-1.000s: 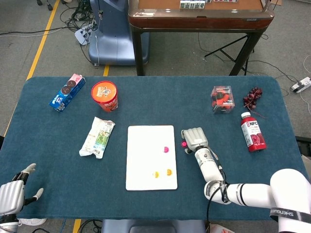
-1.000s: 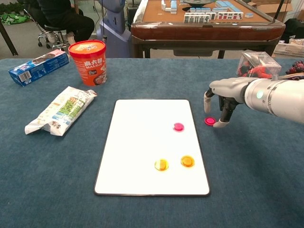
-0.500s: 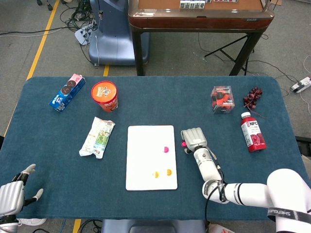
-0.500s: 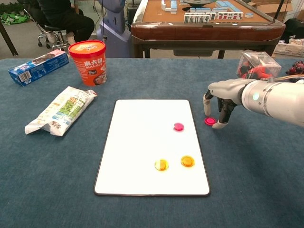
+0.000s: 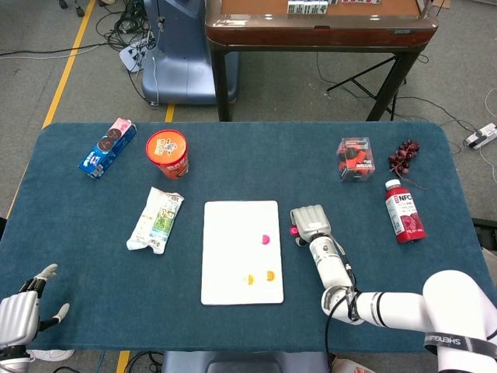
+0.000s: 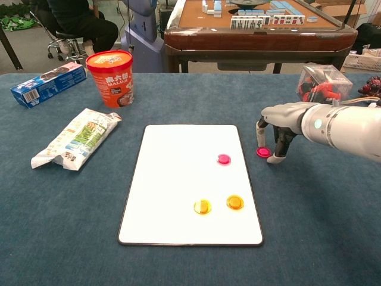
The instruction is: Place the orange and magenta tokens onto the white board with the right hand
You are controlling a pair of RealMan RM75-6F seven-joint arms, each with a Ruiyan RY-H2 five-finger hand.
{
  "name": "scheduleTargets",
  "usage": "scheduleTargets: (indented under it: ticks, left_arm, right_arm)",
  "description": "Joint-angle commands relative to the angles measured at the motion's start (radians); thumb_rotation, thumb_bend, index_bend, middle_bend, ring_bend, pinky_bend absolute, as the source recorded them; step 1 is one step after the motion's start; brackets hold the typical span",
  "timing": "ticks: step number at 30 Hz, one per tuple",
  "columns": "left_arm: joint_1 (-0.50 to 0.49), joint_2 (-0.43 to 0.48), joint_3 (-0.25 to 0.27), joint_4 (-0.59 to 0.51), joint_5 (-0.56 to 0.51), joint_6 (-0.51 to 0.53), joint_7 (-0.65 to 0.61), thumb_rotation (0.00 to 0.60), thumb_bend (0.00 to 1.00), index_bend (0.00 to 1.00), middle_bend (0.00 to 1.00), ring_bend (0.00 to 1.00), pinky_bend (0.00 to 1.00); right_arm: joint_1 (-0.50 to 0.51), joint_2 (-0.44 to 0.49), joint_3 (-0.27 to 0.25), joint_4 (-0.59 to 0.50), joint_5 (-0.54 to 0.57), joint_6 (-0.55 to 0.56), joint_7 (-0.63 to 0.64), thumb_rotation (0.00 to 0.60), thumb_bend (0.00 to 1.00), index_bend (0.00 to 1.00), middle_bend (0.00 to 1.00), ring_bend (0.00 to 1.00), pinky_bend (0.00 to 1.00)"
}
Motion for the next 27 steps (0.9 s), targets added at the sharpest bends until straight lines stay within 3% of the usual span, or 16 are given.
scheduleTargets:
  ticks: [1, 16, 27]
  left_arm:
    - [0.0, -0.001, 0.0, 0.001, 0.0, 0.0, 0.001, 0.6, 0.24, 0.2, 0.3, 0.3, 0.65]
    - [0.002, -0.004, 0.001, 0.002, 0.001, -0.001, 0.001, 0.6, 0.24, 0.2, 0.3, 0.3, 0.65]
    - [-0.001, -0.003, -0.003, -0.003, 0.003, -0.001, 0.006, 0.6, 0.24, 0.2, 0.3, 0.31, 0.65]
  right_arm:
    - [-0.002, -0.002, -0.001, 0.002, -0.006, -0.001, 0.003, 0.6, 0.23, 0.42, 1.0, 1.0, 1.0]
    - [-0.02, -0.01, 0.003, 0.007, -0.052, 0.011, 0.026, 0.6, 0.26, 0.5, 1.0, 1.0, 1.0]
    - [-0.031, 0.07, 0.038, -0.103, -0.111, 0.054, 0.051, 0.6, 0.26, 0.51, 1.0, 1.0, 1.0]
